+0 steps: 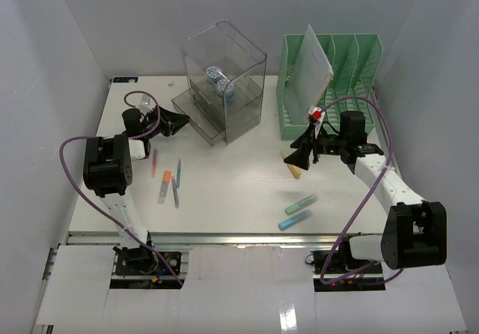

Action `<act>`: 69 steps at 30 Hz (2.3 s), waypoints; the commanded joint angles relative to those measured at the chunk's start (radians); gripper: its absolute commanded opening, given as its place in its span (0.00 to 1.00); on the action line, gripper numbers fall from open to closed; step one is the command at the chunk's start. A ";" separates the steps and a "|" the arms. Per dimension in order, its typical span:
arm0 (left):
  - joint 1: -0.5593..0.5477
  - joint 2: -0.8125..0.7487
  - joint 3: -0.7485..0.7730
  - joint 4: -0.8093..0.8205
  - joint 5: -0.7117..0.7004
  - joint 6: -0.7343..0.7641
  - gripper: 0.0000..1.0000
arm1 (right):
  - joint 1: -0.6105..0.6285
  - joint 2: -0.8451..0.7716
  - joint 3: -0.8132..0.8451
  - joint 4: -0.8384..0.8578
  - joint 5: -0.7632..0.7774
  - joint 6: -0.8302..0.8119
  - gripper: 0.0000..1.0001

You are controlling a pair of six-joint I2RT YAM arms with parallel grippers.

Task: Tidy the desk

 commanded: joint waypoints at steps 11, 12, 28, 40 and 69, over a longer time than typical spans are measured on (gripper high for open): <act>0.052 -0.270 -0.027 -0.321 -0.010 0.292 0.87 | 0.209 0.056 0.003 -0.174 0.794 -0.116 0.96; 0.064 -0.302 -0.039 -0.367 -0.027 0.329 0.87 | 0.229 0.074 0.004 -0.164 0.853 -0.095 0.97; 0.121 -0.957 -0.255 -0.873 -0.434 0.620 0.98 | 0.267 0.332 0.159 -0.146 0.940 -0.025 0.89; 0.123 -1.278 -0.390 -1.114 -0.358 0.614 0.98 | 0.267 0.449 0.205 -0.144 0.875 -0.107 0.57; 0.122 -1.297 -0.402 -1.315 -0.474 0.521 0.98 | 0.749 0.580 0.951 -0.332 0.744 -0.228 0.08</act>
